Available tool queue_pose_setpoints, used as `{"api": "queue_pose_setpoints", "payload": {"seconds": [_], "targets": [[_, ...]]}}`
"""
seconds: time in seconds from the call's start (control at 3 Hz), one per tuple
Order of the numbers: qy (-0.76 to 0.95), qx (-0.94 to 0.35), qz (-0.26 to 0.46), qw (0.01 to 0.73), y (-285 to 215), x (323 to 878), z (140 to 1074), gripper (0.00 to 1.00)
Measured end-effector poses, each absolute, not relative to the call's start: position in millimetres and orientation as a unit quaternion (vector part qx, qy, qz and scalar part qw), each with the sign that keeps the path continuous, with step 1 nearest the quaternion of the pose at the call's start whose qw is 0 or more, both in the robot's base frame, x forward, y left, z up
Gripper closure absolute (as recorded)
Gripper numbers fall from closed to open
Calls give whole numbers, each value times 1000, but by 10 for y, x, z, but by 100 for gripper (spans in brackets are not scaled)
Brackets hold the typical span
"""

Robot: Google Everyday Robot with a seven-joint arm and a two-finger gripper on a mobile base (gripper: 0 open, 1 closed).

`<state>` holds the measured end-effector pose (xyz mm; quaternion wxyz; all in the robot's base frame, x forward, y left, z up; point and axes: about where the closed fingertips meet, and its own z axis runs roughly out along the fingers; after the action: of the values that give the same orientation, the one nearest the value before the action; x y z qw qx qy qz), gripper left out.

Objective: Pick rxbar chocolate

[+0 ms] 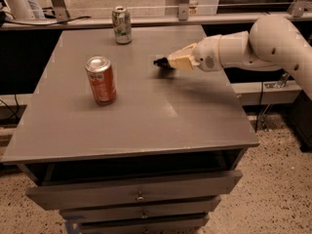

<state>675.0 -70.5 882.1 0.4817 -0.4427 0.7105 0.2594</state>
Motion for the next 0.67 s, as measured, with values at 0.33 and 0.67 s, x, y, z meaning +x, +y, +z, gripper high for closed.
{"api": "queue_pose_setpoints", "payload": {"seconds": [0.33,0.67], "targets": [[696,-471,288,460,-529,6335,8752,100],[674,-492,320,449,-286,6049,8737,100]]}}
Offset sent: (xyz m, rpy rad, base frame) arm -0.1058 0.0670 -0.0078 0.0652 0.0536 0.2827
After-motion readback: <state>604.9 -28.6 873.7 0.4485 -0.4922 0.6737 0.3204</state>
